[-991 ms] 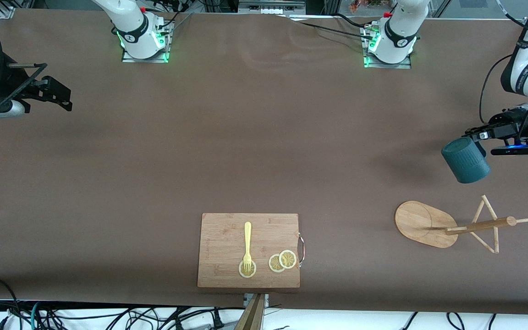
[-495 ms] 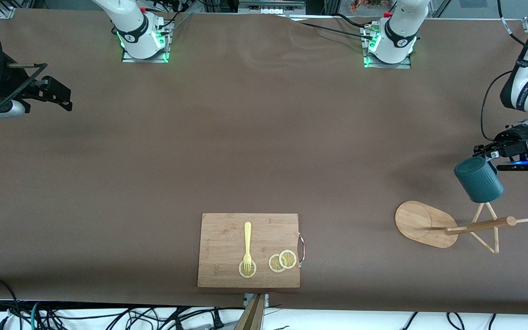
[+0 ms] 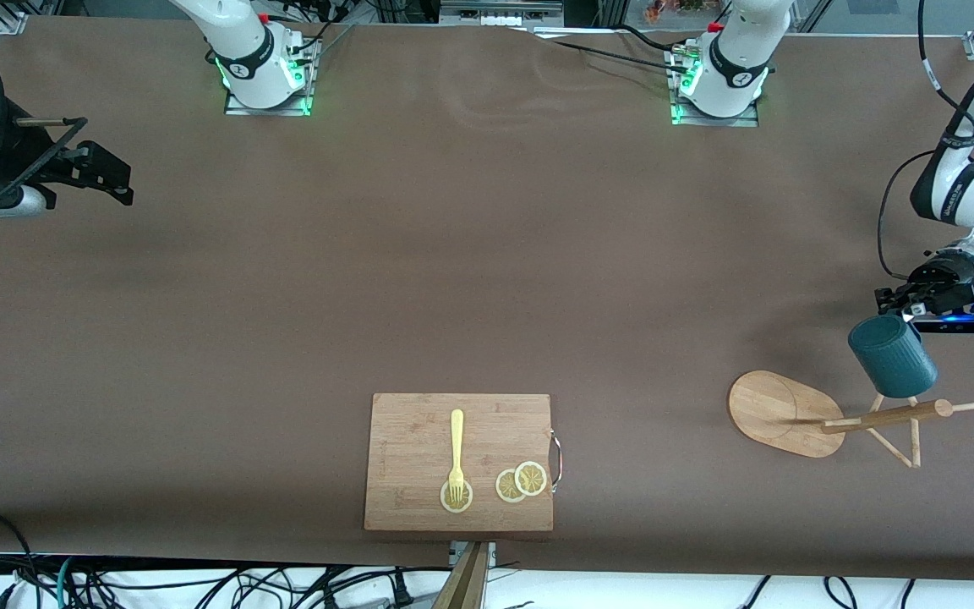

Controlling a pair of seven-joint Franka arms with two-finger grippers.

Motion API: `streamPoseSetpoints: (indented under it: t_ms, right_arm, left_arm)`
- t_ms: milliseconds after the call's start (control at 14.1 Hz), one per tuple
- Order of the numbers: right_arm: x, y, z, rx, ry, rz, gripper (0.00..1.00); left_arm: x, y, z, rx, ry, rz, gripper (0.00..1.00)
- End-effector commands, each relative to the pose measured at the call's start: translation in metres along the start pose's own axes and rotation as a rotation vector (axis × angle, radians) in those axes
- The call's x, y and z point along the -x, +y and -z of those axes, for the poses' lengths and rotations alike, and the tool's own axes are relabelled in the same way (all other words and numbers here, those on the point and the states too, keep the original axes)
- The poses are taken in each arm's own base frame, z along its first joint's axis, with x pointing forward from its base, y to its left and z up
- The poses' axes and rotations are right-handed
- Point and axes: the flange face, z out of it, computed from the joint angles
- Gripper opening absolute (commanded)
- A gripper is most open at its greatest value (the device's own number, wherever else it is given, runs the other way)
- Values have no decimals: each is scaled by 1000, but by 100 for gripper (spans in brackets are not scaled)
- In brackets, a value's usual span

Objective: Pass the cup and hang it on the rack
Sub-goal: 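Hang the mug handle on a wooden rack peg with the left gripper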

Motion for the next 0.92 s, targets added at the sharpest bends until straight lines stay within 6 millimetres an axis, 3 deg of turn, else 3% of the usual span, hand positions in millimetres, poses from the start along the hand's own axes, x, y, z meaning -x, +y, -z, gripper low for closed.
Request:
streamPoseSetpoints:
  t_ms: [0,212,283,354,425,495,708,849]
  right_arm:
    - [-1,2,6,10,1,10,100]
    - [-1,-1,7,13,0,15,100]
    - [-1,-1,7,13,2,16,100]
    - [-1,-1,7,11,2,15,100]
    - [-1,-1,7,11,2,15,100]
    - [-1,-1,7,10,1,13,100]
    - [-2,1,7,13,6,13,100]
    - [-2,-1,7,16,11,16,100]
  left_arm:
    - [-15,0,5,21,34,1,0]
    - [-19,-6,9,6,65,4,0]
    - [-21,-7,12,-7,83,2,9]
    - [-23,-10,15,-18,104,2,13]
    - [-24,-10,15,-24,110,3,36]
    - [-24,-10,15,-20,112,2,51]
    - [-24,-10,14,-13,115,2,51]
    - [-24,-11,12,-14,113,2,66]
